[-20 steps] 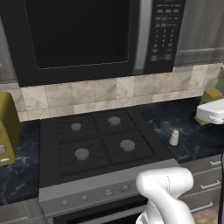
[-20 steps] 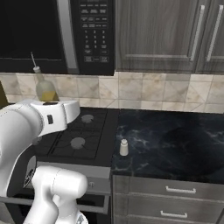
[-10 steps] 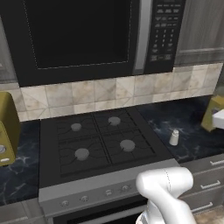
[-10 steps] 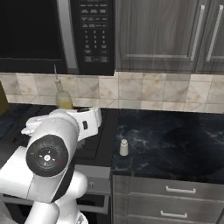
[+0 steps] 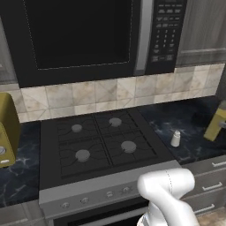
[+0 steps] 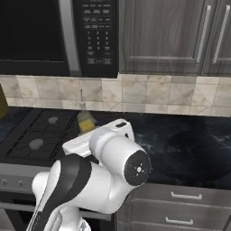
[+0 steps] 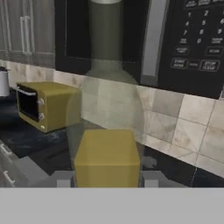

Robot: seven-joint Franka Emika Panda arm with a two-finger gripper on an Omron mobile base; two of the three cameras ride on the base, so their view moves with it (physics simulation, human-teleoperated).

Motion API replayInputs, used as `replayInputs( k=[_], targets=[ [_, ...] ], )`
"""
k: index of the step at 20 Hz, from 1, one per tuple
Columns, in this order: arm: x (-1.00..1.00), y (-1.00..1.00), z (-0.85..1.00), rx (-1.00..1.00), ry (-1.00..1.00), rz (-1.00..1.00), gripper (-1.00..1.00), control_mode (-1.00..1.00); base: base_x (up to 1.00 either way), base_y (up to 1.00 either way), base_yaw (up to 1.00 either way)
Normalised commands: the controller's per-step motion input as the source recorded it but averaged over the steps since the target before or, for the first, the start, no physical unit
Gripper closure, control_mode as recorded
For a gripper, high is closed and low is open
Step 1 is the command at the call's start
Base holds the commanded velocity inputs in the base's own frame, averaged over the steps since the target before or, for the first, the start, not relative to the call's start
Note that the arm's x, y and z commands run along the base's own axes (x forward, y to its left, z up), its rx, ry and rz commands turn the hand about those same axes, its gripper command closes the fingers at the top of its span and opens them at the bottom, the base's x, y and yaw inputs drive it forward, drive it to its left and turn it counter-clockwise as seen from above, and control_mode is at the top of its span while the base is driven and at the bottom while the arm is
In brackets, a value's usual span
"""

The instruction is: Take 2 condiments from the cabinet and move them on the counter near the stove.Make sure the condiments are lined up with each other, next to each other.

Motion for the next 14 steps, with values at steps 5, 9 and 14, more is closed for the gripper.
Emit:
replayInputs(
  k=[5,9,14],
  targets=[
    [0.45,-0.37,-0.57,-0.01,0.0,0.35,1.0,-1.0,0.0,0.0,0.0],
    [0.42,-0.1,-0.49,0.0,0.0,0.18,1.0,-1.0,0.0,0.0,0.0],
    [0.39,-0.14,-0.4,-0.02,-0.01,0.02,1.0,-1.0,0.0,0.0,0.0]
  ],
)
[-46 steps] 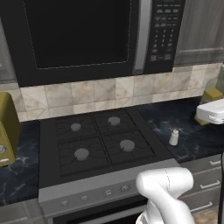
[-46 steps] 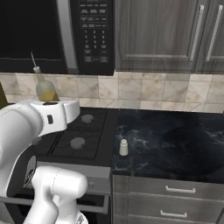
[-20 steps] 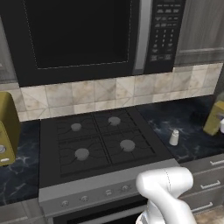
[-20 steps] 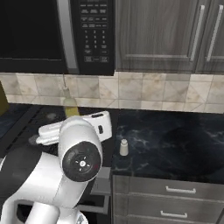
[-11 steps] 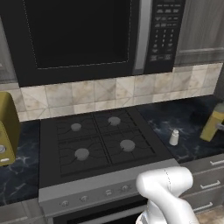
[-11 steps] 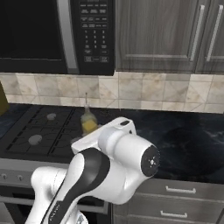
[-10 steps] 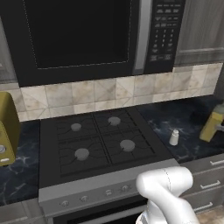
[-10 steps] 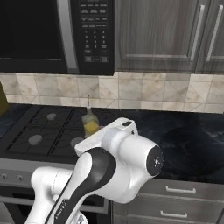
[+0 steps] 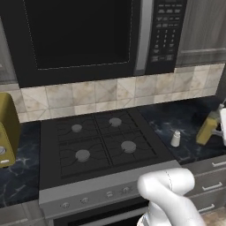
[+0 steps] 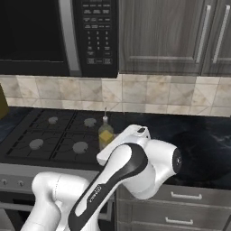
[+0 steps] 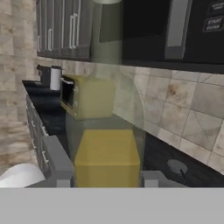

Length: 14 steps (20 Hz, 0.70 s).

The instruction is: Take 2 condiments from the cabinet and move them on the counter near the stove.Make sure the condiments are lined up with each other, next to each other.

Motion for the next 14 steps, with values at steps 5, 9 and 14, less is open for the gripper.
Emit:
replayInputs(
  k=[5,9,14],
  targets=[
    [0.23,-0.2,-0.39,-0.06,0.0,-0.03,1.0,-1.0,0.0,0.0,0.0],
    [0.11,-0.25,-0.28,-0.09,0.0,-0.02,1.0,-1.0,0.0,0.0,0.0],
    [0.2,-0.18,-0.2,-0.05,0.0,0.0,1.0,-1.0,0.0,0.0,0.0]
  ],
)
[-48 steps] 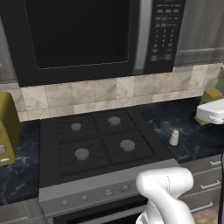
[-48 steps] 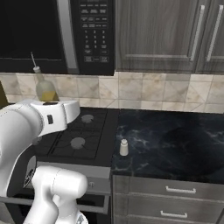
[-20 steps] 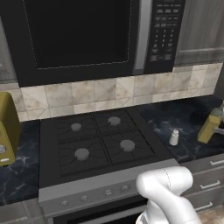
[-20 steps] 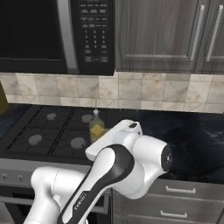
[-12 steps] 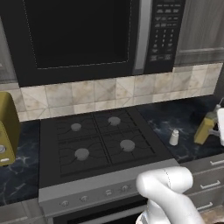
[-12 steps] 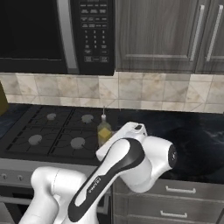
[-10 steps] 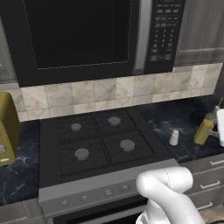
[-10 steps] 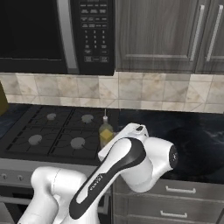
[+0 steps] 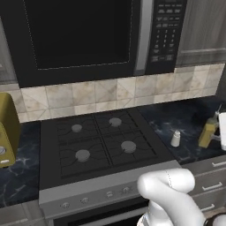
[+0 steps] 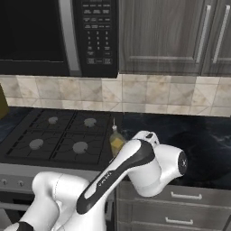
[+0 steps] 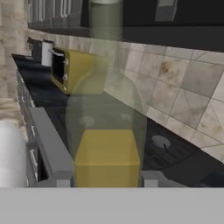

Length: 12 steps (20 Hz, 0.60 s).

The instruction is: Take 2 condiments from the cabinet and move them on the counter near the stove.Make sure the condiments are lined up with each other, next to each other.

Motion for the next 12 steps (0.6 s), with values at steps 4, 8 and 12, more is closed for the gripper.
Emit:
replayInputs(
  k=[4,8,12],
  targets=[
    [0.34,-0.02,-0.25,0.0,0.0,0.0,1.0,-1.0,0.0,0.0,0.0],
    [0.46,0.0,-0.35,-0.01,0.0,0.0,1.0,-1.0,0.0,0.0,0.0],
    [0.44,0.0,-0.34,0.0,0.0,0.0,1.0,-1.0,0.0,0.0,0.0]
  ],
)
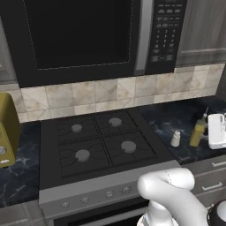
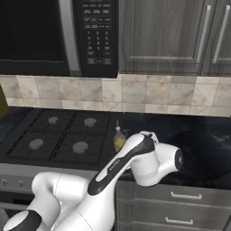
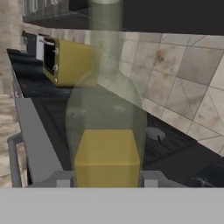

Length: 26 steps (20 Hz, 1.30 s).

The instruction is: Take 2 condiments from the cabinet and move them on the counter near the stove.Make sure the condiments are lined up with each other, next to each other.

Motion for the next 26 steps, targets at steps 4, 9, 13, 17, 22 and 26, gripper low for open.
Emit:
replayInputs(
  k=[4,9,13,17,22,26],
  targets=[
    [0.31,-0.04,-0.34,0.0,0.0,0.0,1.0,-1.0,0.0,0.0,0.0],
    [0.14,-0.13,-0.3,0.0,0.0,0.0,1.0,-1.0,0.0,0.0,0.0],
    [0.08,-0.17,-0.29,0.0,-0.01,0.0,1.0,-1.0,0.0,0.0,0.0],
    [0.09,-0.13,-0.23,0.0,-0.01,0.0,1.0,-1.0,0.0,0.0,0.0],
    [0.21,-0.02,-0.15,0.0,0.0,0.0,1.0,-1.0,0.0,0.0,0.0],
    [0.24,0.0,-0.12,0.0,0.0,0.0,1.0,-1.0,0.0,0.0,0.0]
  ],
)
